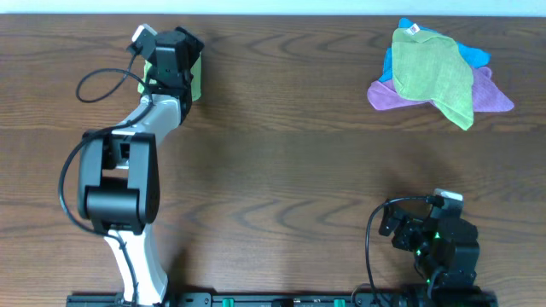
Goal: Fold the cloth
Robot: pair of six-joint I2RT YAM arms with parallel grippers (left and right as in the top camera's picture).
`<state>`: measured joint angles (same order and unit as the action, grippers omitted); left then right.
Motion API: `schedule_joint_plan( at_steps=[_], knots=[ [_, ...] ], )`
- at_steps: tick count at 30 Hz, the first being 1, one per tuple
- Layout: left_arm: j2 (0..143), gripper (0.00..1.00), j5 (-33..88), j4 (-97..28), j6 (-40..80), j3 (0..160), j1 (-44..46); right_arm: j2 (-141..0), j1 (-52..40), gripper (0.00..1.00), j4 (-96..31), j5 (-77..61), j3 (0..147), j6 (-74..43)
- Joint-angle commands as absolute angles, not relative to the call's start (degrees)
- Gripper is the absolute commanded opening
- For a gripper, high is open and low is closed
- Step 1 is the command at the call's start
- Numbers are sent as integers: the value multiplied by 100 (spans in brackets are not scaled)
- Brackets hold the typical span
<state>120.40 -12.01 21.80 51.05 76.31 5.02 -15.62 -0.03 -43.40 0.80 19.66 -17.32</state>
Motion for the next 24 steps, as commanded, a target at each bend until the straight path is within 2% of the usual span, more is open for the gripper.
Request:
schedule_joint_plan(
  at_steps=[1,13,16,20,24],
  knots=[
    [12337,95,-1393,2471,5448,7631,480,-1531,-45,99,-4333,60,1938,-1669],
    [12562,95,-1649,1380,5492,7627,478,-1531,-45,99,-4333,60,1938,-1667],
    [12562,95,-1426,2154,5352,7627,478,-1531,-45,99,-4333,60,1938,-1667],
    [12562,95,-871,3535,4589,7629,480,-1531,-45,99,-4333,60,1938,-1669],
    [12562,95,-738,3465,4534,7629,480,-1531,-45,99,-4333,60,1938,-1669]
  ],
)
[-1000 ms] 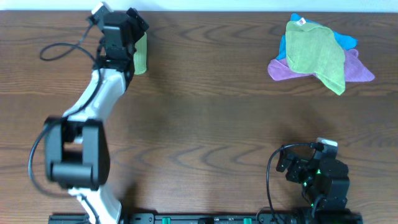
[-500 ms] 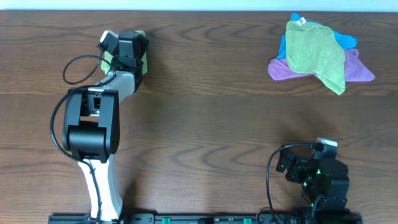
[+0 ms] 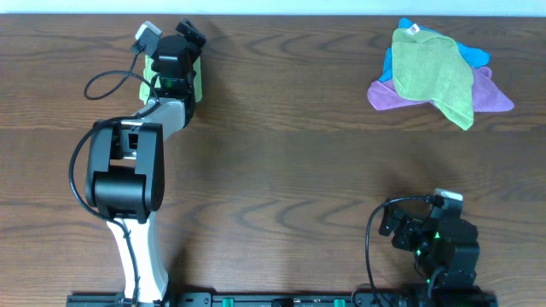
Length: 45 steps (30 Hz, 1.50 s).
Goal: Fold the cloth
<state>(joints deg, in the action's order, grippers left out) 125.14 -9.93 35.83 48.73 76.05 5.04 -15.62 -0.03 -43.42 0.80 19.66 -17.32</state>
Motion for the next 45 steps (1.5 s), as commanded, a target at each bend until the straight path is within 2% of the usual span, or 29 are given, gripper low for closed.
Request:
schedule_joint_plan(
  at_steps=[1,7,19,27,33,40,45],
  knots=[
    [12562,95,-738,3350,4477,7629,489,-1531,-45,99,-4331,60,1938,-1667],
    [12689,95,-176,3369,3907,7629,506,-1531,-45,99,-4333,60,1938,-1669],
    [13148,95,217,3033,4182,7629,563,-1531,-45,99,-4333,60,1938,-1669],
    [12234,95,303,3120,3809,7629,550,-1531,-45,99,-4333,60,1938,-1667],
    [10868,95,281,1361,2576,7629,569,-1531,-45,99,-4331,60,1938,-1667],
    [8700,95,163,-2141,351,7601,567,-1531,-45,99,-4333,60,1938,-1667],
    [7264,95,-364,-3760,-91,7308,567,-1531,-45,99,-4331,60,1938,-1667]
  ],
)
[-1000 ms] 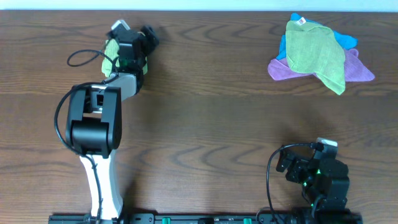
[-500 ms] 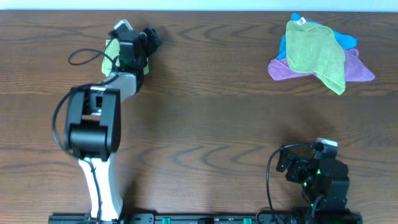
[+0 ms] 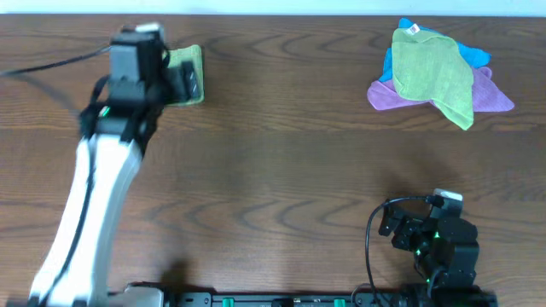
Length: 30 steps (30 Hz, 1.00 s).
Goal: Fold the cloth
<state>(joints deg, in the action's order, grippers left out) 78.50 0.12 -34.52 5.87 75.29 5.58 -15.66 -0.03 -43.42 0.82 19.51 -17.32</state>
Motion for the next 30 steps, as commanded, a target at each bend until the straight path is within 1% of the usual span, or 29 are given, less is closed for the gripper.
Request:
schedule_joint_plan(
  at_steps=[1,6,12,18,22,30],
  knots=[
    [7000,95,-416,-3896,-91,7181,567,-1531,-45,99,-4333,60,1938,-1669],
    [5413,95,-440,-3839,-82,5765,567,-1531,-45,99,-4333,60,1938,-1667],
    [3592,95,-237,-3787,-49,3544,569,-1531,-45,99,-4331,60,1938,-1667],
    [2270,95,-172,-3787,-45,1964,567,-1531,-45,99,-4331,60,1938,-1667],
    [1520,95,-123,-3844,-43,1385,567,-1531,-45,99,-4333,60,1938,-1667],
    [779,95,-191,-4783,-45,1343,565,-1531,-45,99,-4331,60,1938,-1669]
  ],
)
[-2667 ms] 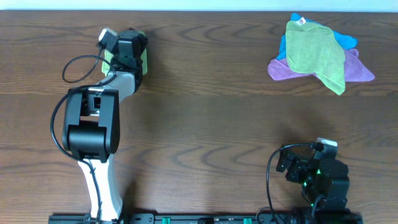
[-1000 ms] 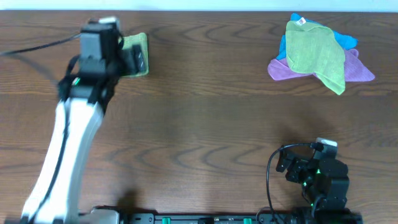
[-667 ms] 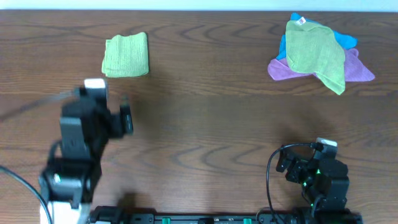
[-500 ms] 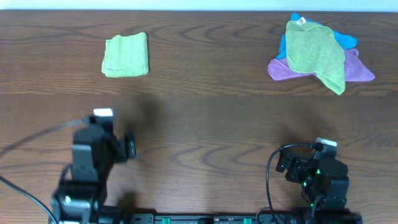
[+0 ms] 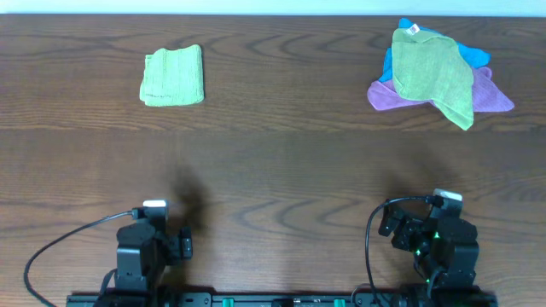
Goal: Fold the cloth
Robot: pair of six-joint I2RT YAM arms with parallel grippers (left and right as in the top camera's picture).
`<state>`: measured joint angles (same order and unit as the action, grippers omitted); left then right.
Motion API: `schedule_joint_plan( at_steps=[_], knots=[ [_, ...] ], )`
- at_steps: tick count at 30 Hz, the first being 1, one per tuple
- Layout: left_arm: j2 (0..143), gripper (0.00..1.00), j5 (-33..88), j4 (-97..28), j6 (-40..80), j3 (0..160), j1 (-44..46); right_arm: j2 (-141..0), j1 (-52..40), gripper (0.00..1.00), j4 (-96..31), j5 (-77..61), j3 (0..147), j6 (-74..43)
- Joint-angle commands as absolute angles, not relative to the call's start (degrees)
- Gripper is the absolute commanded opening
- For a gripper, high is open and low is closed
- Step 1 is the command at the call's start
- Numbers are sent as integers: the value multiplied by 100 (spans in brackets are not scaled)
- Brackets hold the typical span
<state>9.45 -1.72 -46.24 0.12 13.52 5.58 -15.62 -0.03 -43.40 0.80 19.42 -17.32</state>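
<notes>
A small light-green cloth (image 5: pixel 173 76) lies folded into a neat rectangle at the far left of the wooden table (image 5: pixel 281 162), with nothing touching it. My left gripper (image 5: pixel 182 246) sits drawn back at the near left edge, far from that cloth. At the near right edge sits my right gripper (image 5: pixel 389 223), also folded back. Neither gripper holds anything, and from above their jaws are too small to read.
A loose pile of cloths lies at the far right: a green cloth (image 5: pixel 432 77) on top, a blue cloth (image 5: pixel 479 56) and a purple cloth (image 5: pixel 496 99) beneath it. Cables loop beside both arm bases at the near edge.
My left arm was stretched out over the far left with its gripper at the folded green cloth. It now sits drawn back at the near left edge, and the cloth lies uncovered.
My left gripper was down on the green cloth at the far left in the first two moments. Then it stood beside the cloth's left part, with the cloth partly showing. Now the arm is back at the near edge and the cloth lies folded. The right arm never moved.
</notes>
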Motion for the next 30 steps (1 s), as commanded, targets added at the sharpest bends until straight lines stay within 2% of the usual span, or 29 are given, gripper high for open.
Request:
schedule_joint_plan(
  at_steps=[1,30],
  knots=[
    [727,95,-191,-4895,-45,1343,565,-1531,-45,99,-4331,60,1938,-1667],
    [427,95,-204,-5140,-91,1343,550,-1531,-45,99,-4333,60,1938,-1667]
  ],
)
